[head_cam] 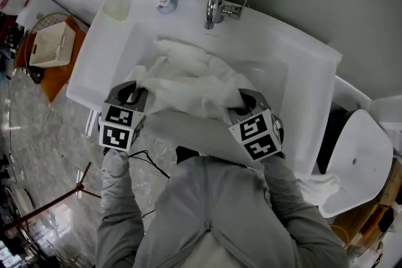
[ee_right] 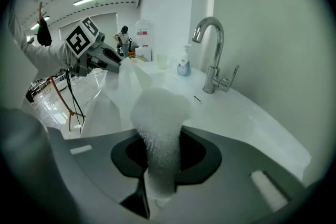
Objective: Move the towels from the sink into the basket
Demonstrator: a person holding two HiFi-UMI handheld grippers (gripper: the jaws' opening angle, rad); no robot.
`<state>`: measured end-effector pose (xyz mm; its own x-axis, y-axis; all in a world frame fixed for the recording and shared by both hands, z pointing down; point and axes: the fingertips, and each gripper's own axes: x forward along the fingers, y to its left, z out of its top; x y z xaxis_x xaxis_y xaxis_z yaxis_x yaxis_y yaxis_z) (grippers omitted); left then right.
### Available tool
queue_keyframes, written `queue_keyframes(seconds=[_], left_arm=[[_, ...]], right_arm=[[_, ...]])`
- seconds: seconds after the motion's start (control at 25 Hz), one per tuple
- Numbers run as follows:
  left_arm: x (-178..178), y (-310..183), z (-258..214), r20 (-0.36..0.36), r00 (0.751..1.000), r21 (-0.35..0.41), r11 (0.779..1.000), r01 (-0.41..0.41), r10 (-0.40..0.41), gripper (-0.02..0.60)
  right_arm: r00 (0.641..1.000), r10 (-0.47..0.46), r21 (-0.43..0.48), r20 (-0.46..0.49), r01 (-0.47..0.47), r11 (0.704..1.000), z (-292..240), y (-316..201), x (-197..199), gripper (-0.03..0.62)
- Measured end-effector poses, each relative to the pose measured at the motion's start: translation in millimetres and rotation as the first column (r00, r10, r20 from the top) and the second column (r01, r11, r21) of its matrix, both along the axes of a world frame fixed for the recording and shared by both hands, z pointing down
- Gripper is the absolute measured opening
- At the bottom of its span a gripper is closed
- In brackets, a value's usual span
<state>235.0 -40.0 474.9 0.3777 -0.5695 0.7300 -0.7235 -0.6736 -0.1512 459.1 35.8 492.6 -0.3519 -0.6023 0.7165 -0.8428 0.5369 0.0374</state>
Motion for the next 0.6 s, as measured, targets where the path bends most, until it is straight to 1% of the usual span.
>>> queue_keyframes(seconds=[0.12, 0.2, 0.28, 0.44, 0.6], left_arm=[[-15.8, 14.0, -19.0, -0.067, 0.994, 0.046, 0.995, 0.09, -0.087, 0.135], [-30.5, 26.1, -34.8, -0.1, 0.981, 0.081, 0.982, 0.173, -0.164, 0.135], [-46.8, 39.8, -50.0, -0.117, 0.967, 0.118, 0.964, 0.24, -0.227, 0.135], [-85.6, 65.5, -73.3, -0.146, 0.94, 0.185, 0.925, 0.333, -0.309, 0.134], [-135.1, 89.0, -82.9, -0.18, 0.905, 0.216, 0.882, 0.419, -0.386, 0.133]], right_arm=[[0.998, -0.061, 0.063, 0.004, 0.061, 0.996, -19.2, -5.3, -10.3, 0.087], [0.993, -0.118, 0.112, 0.002, 0.117, 0.987, -34.8, -10.8, -21.2, 0.087], [0.987, -0.163, 0.158, -0.004, 0.162, 0.974, -52.4, -12.8, -34.5, 0.087], [0.971, -0.237, 0.22, -0.012, 0.234, 0.947, -75.6, -9.2, -72.2, 0.087], [0.95, -0.311, 0.266, -0.033, 0.308, 0.913, -92.4, -5.4, -120.0, 0.087]])
